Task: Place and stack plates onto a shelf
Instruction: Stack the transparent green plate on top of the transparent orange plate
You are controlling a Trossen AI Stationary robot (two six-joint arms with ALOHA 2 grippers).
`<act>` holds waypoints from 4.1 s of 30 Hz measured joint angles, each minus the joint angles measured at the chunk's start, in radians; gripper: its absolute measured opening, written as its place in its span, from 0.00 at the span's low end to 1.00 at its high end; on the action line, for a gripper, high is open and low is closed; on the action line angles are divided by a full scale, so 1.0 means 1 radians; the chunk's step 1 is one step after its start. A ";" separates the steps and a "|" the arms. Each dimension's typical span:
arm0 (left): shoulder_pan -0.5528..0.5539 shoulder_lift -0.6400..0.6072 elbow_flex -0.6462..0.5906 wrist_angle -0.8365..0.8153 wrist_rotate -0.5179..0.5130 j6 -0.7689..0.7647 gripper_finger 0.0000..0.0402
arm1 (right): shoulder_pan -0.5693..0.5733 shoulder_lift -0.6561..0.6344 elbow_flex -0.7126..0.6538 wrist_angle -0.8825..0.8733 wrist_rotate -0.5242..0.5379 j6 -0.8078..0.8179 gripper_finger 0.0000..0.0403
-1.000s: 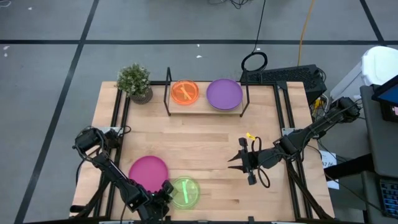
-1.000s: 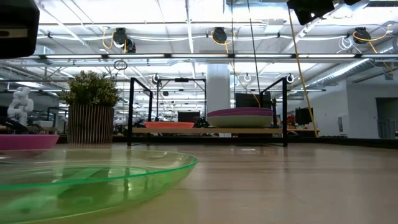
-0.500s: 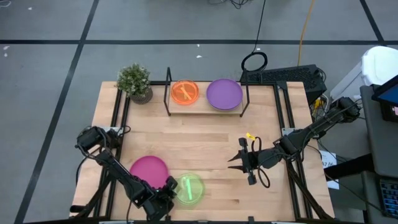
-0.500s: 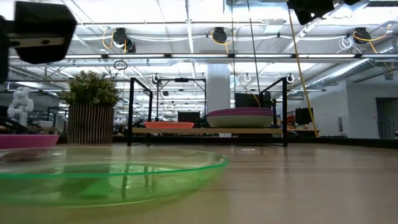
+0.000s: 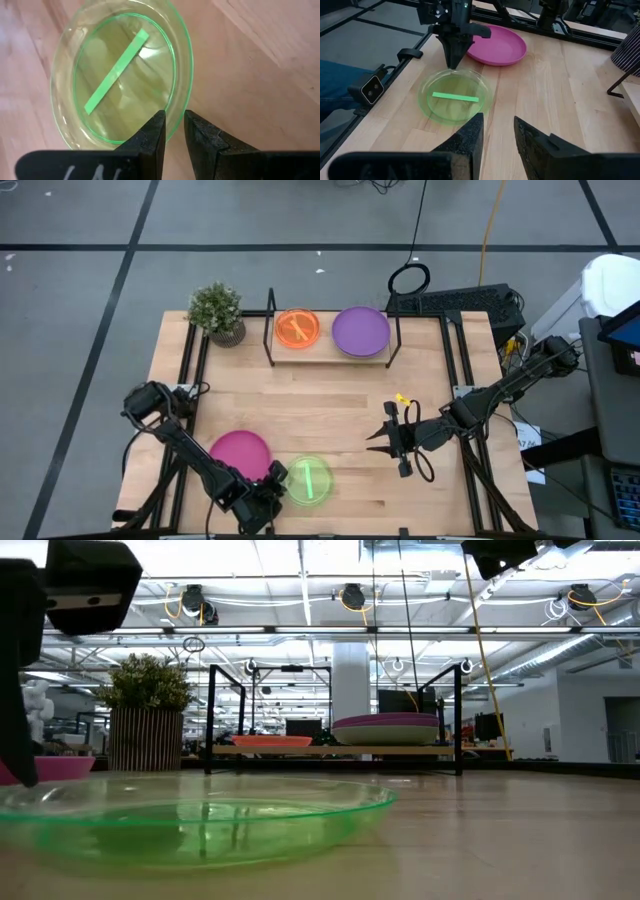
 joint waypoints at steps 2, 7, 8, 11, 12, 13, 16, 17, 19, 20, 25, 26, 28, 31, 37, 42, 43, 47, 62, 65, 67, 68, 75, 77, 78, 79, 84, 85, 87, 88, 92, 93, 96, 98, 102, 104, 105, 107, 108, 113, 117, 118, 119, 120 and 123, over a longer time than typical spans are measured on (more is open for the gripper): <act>-0.001 -0.010 0.000 0.003 0.005 -0.008 0.19 | 0.000 0.000 0.000 0.000 0.000 0.000 0.23; -0.009 -0.043 0.000 -0.010 0.008 -0.017 0.18 | 0.000 0.000 0.000 0.000 0.000 0.000 0.23; -0.014 -0.052 0.000 -0.010 0.008 -0.023 0.15 | 0.000 0.000 0.000 0.000 0.000 0.000 0.23; -0.021 -0.076 0.000 -0.042 0.011 -0.063 0.04 | 0.000 0.000 0.000 0.000 0.000 0.000 0.23; -0.021 -0.080 0.000 -0.054 0.013 -0.084 0.02 | 0.000 0.000 0.000 0.000 0.000 0.000 0.23; -0.021 -0.081 0.000 -0.070 0.015 -0.099 0.02 | 0.000 0.000 0.000 0.000 0.000 0.000 0.23; -0.027 -0.081 0.000 -0.101 0.022 -0.114 0.02 | 0.000 0.000 0.000 0.000 0.000 0.000 0.23; -0.027 -0.081 0.000 -0.100 0.033 -0.111 0.02 | 0.000 0.000 0.000 0.000 0.000 0.000 0.23; -0.028 -0.081 0.000 -0.101 0.038 -0.086 0.02 | 0.000 0.000 0.000 0.000 0.000 0.000 0.23; -0.029 -0.081 0.000 -0.099 0.039 -0.069 0.02 | 0.000 0.000 0.000 0.000 0.000 0.000 0.23; -0.039 -0.072 0.000 -0.077 0.038 0.043 0.07 | 0.000 0.000 0.000 0.000 0.000 0.000 0.23; -0.040 -0.065 0.000 -0.065 0.036 0.051 0.10 | 0.000 0.000 0.000 0.000 0.000 0.000 0.23; -0.039 -0.058 -0.001 -0.056 0.031 0.058 0.17 | 0.000 0.000 0.000 0.000 0.000 0.000 0.23; -0.027 -0.049 0.001 -0.005 0.022 0.080 0.28 | 0.000 0.000 0.000 0.000 0.000 0.000 0.23; -0.008 -0.008 0.001 -0.003 0.007 0.157 0.41 | 0.000 0.000 0.000 0.000 0.000 -0.003 0.23; -0.001 0.011 0.000 -0.014 -0.003 0.247 0.42 | 0.000 0.000 0.000 0.000 -0.001 -0.003 0.23; -0.001 0.011 0.000 -0.017 -0.004 0.251 0.42 | 0.000 0.000 0.000 0.000 -0.001 -0.003 0.23; 0.009 0.011 0.000 -0.023 -0.003 0.268 0.35 | 0.000 0.000 0.000 0.000 -0.001 -0.009 0.23; 0.055 0.011 0.000 -0.027 0.038 0.315 0.06 | 0.000 0.000 0.000 0.001 0.000 -0.014 0.23; 0.062 0.011 0.000 -0.027 0.037 0.315 0.02 | 0.000 0.000 0.000 0.001 -0.001 -0.014 0.23; 0.067 0.011 0.000 -0.027 0.037 0.316 0.02 | 0.000 0.000 0.000 0.001 -0.001 -0.014 0.23; 0.067 0.011 0.000 -0.027 0.037 0.316 0.02 | 0.000 0.000 0.000 0.001 0.000 -0.014 0.23; 0.066 0.003 0.000 -0.016 -0.016 0.316 0.01 | 0.000 0.000 0.000 0.001 -0.001 -0.014 0.23; 0.066 -0.015 -0.001 -0.016 -0.037 0.316 0.01 | 0.000 0.000 0.000 0.001 0.000 -0.014 0.23; 0.066 -0.030 -0.001 -0.018 -0.054 0.316 0.01 | 0.000 0.000 0.000 0.001 -0.001 -0.014 0.23; 0.069 -0.044 -0.001 -0.018 -0.069 0.315 0.01 | 0.000 0.000 0.000 0.001 0.000 -0.014 0.23; 0.095 -0.147 -0.001 -0.030 -0.095 0.316 0.01 | 0.000 0.000 0.000 0.001 -0.001 -0.014 0.23; 0.102 -0.169 -0.001 -0.031 -0.097 0.317 0.01 | 0.000 0.000 0.000 0.001 -0.001 -0.014 0.23; 0.118 -0.214 -0.001 -0.048 -0.107 0.320 0.01 | 0.000 0.000 0.000 0.001 -0.001 -0.014 0.23; 0.128 -0.233 -0.001 -0.047 -0.117 0.321 0.01 | 0.000 0.000 0.000 0.001 -0.001 -0.014 0.23; 0.172 -0.296 0.000 -0.075 -0.155 0.349 0.01 | 0.000 0.000 0.000 0.000 -0.002 -0.014 0.23; 0.185 -0.307 0.000 -0.079 -0.160 0.360 0.01 | 0.000 0.000 0.000 0.000 -0.002 -0.016 0.23; 0.228 -0.336 -0.001 -0.109 -0.161 0.383 0.01 | 0.000 0.000 0.000 -0.005 -0.002 -0.023 0.23; 0.259 -0.344 0.000 -0.114 -0.165 0.403 0.01 | 0.000 0.000 0.000 -0.012 -0.002 -0.022 0.23; 0.321 -0.352 -0.001 -0.124 -0.202 0.461 0.01 | 0.000 -0.001 0.000 -0.021 -0.002 -0.022 0.23; 0.358 -0.351 -0.001 -0.125 -0.205 0.480 0.01 | 0.000 -0.001 0.000 -0.024 -0.002 -0.022 0.23; 0.377 -0.350 -0.001 -0.125 -0.207 0.490 0.01 | 0.000 -0.001 0.000 -0.023 -0.002 -0.022 0.23; 0.414 -0.351 -0.001 -0.121 -0.211 0.514 0.01 | 0.000 -0.001 0.000 -0.023 -0.002 -0.022 0.23; 0.432 -0.351 -0.001 -0.112 -0.213 0.529 0.01 | 0.000 -0.001 0.000 -0.023 -0.002 -0.022 0.23; 0.510 -0.351 -0.001 -0.019 -0.212 0.626 0.01 | 0.000 -0.001 0.000 -0.014 -0.001 -0.036 0.23; 0.576 -0.351 -0.001 0.053 -0.212 0.704 0.01 | 0.000 -0.001 0.000 -0.005 0.018 -0.067 0.23; 0.594 -0.351 -0.001 0.060 -0.212 0.714 0.01 | 0.000 -0.001 0.000 -0.005 0.029 -0.070 0.23; 0.611 -0.351 -0.001 0.064 -0.212 0.720 0.01 | -0.001 -0.001 0.000 -0.005 0.030 -0.071 0.23; 0.630 -0.351 -0.001 0.068 -0.212 0.720 0.01 | -0.003 -0.001 0.000 -0.005 0.030 -0.071 0.23; 0.681 -0.351 -0.001 0.068 -0.211 0.717 0.01 | -0.008 -0.001 0.000 -0.005 0.030 -0.070 0.23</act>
